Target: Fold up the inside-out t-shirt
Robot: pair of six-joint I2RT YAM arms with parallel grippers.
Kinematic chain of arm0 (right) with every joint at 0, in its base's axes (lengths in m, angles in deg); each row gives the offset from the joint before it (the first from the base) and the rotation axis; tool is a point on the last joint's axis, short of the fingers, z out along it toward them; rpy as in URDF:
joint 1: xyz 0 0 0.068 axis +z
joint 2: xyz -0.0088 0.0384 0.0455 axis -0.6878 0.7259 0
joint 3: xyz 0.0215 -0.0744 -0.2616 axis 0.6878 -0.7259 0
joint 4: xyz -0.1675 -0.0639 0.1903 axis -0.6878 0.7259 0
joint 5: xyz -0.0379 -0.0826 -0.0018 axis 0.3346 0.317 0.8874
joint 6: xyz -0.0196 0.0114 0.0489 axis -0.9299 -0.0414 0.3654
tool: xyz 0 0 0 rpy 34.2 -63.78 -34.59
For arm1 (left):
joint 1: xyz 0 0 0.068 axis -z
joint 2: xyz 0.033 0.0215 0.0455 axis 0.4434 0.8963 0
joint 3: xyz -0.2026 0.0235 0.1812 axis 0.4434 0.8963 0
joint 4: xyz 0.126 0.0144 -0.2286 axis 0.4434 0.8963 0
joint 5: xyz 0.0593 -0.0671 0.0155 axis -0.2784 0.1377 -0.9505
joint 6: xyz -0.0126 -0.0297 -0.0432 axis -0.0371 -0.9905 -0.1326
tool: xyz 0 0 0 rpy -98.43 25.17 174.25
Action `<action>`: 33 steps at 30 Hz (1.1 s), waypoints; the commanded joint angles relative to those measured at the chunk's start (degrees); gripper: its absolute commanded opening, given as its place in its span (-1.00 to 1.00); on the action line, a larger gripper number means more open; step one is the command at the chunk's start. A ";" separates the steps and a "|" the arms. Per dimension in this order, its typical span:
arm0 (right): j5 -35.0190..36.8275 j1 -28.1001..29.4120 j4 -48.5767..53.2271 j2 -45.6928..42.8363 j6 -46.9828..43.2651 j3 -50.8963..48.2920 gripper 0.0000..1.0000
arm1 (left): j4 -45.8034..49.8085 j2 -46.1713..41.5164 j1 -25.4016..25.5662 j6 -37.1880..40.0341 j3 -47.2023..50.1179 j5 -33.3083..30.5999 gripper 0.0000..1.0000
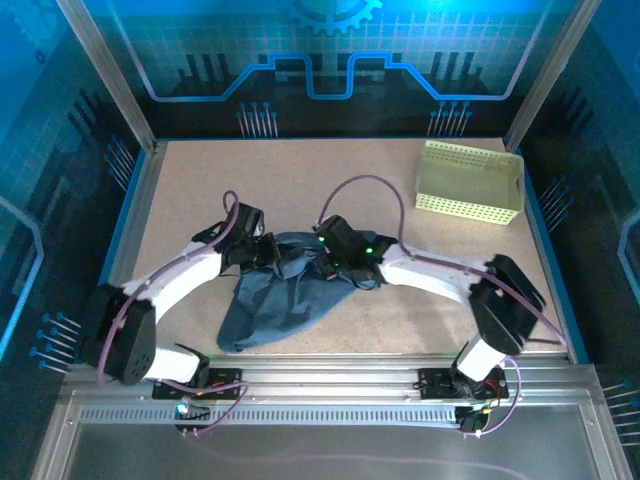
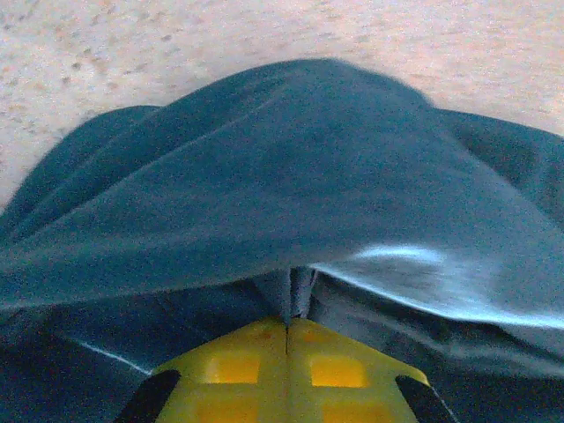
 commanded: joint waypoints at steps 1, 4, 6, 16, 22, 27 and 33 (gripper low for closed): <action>4.87 -2.24 2.83 -7.41 -0.22 -4.40 -1.00 | 0.79 -12.49 7.77 -1.44 1.04 -4.22 -1.00; 4.62 -5.06 4.69 -13.03 0.70 -8.44 -1.00 | -1.63 -21.39 14.80 -3.78 5.37 -6.41 -1.00; 2.74 -7.94 6.10 -15.31 1.39 -10.27 -1.00 | -3.05 -24.97 18.07 -5.35 9.30 -6.24 -1.00; -4.76 -11.33 7.73 -16.40 2.01 -13.49 -0.49 | -4.78 -13.92 27.43 -3.15 14.63 0.21 -0.25; -0.87 -6.40 9.04 -21.70 3.98 -14.65 0.00 | 1.35 -18.15 27.49 0.98 10.12 -12.66 0.31; 4.80 -0.54 12.58 -25.35 10.61 -15.18 0.09 | 3.12 -12.15 27.71 6.29 3.76 -16.11 0.39; -1.27 3.37 6.47 -24.99 13.68 -17.96 -0.24 | 1.94 -3.98 29.95 6.65 0.86 -16.01 0.11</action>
